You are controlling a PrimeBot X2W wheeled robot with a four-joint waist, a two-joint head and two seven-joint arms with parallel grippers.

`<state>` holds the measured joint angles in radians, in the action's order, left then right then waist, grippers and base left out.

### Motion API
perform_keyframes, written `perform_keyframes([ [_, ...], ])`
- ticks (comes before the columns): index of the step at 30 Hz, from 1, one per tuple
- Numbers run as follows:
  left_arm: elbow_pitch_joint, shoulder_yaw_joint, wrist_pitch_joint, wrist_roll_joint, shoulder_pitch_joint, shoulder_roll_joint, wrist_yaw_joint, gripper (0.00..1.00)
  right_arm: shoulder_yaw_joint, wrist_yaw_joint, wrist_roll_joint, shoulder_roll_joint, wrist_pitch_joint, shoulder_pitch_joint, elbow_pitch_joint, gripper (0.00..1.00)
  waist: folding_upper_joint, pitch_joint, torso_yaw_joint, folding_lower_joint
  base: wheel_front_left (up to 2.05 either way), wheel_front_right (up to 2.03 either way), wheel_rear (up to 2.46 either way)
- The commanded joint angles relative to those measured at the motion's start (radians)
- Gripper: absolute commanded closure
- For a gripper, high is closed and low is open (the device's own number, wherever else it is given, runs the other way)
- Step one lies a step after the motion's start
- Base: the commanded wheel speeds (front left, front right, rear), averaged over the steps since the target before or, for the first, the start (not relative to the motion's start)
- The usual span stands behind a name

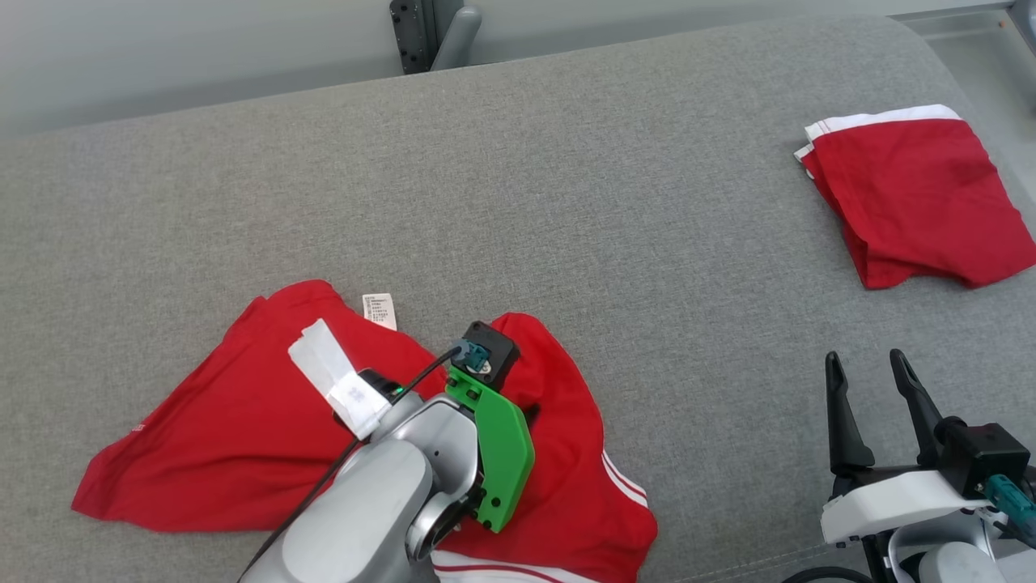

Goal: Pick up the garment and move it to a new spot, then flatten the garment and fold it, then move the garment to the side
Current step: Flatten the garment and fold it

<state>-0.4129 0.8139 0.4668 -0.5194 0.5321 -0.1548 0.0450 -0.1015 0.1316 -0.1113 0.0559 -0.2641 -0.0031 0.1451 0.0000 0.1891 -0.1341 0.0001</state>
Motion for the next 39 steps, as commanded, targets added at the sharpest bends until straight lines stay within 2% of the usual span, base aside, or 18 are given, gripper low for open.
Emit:
perform_keyframes([
  [1,-0.005,0.003,-0.003,-0.016,-0.008,0.003,0.015,1.00,0.002,-0.002,0.005,0.001,0.000,-0.001,0.002,0.00,0.0000,0.004,0.006,-0.0001,0.00,0.00,0.00],
  [5,0.004,-0.032,-0.091,-0.030,0.024,0.029,0.021,1.00,0.005,-0.002,0.006,0.001,0.000,-0.014,-0.001,0.00,0.0000,0.012,0.010,-0.0001,0.00,0.00,0.00],
  [9,0.026,-0.083,-0.212,-0.038,0.077,0.057,0.003,1.00,0.008,-0.002,0.002,0.001,0.000,-0.021,-0.004,0.00,0.0000,0.022,0.009,-0.0001,0.00,0.00,0.00],
  [12,0.035,-0.104,-0.265,-0.025,0.118,0.062,-0.006,1.00,0.009,-0.002,-0.001,0.002,0.000,-0.026,-0.003,0.00,0.0000,0.028,0.006,-0.0001,0.00,0.00,0.00],
  [16,-0.005,-0.145,-0.348,-0.005,0.194,0.067,-0.024,1.00,0.020,-0.002,-0.006,0.001,0.000,-0.041,0.007,0.00,0.0000,0.045,-0.015,-0.0001,0.00,0.00,0.00],
  [22,-0.198,-0.184,-0.494,0.055,0.343,0.049,-0.046,1.00,0.038,-0.002,-0.016,-0.002,0.000,-0.075,0.015,0.00,0.0000,0.090,-0.085,-0.0001,0.00,0.00,0.00],
  [28,-0.385,-0.180,-0.624,0.117,0.440,0.015,-0.057,1.00,0.032,-0.002,-0.023,-0.004,0.000,-0.088,0.028,0.00,0.0000,0.123,-0.136,-0.0001,0.00,0.00,0.00],
  [29,-0.422,-0.184,-0.637,0.116,0.445,0.011,-0.059,0.88,0.031,-0.002,-0.026,-0.004,0.000,-0.088,0.030,0.00,0.0000,0.125,-0.142,-0.0001,0.00,0.00,0.00],
  [30,-0.455,-0.186,-0.642,0.110,0.448,0.011,-0.058,0.56,0.028,-0.002,-0.028,-0.004,0.000,-0.087,0.032,0.00,0.0000,0.126,-0.147,-0.0001,0.00,0.00,0.00],
  [31,-0.489,-0.189,-0.640,0.102,0.449,0.015,-0.053,0.56,0.027,-0.002,-0.030,-0.005,0.000,-0.085,0.034,0.00,0.0000,0.126,-0.149,-0.0001,0.00,0.00,0.00],
  [32,-0.513,-0.191,-0.641,0.096,0.452,0.020,-0.047,0.00,0.024,-0.002,-0.033,-0.005,0.000,-0.081,0.035,0.00,0.0000,0.125,-0.150,-0.0001,0.00,0.00,0.00],
  [39,-0.569,-0.188,-0.672,0.070,0.412,0.036,-0.022,0.00,0.001,-0.002,-0.037,-0.005,0.000,-0.051,0.037,0.00,0.0000,0.095,-0.124,-0.0001,0.00,0.00,0.00],
])
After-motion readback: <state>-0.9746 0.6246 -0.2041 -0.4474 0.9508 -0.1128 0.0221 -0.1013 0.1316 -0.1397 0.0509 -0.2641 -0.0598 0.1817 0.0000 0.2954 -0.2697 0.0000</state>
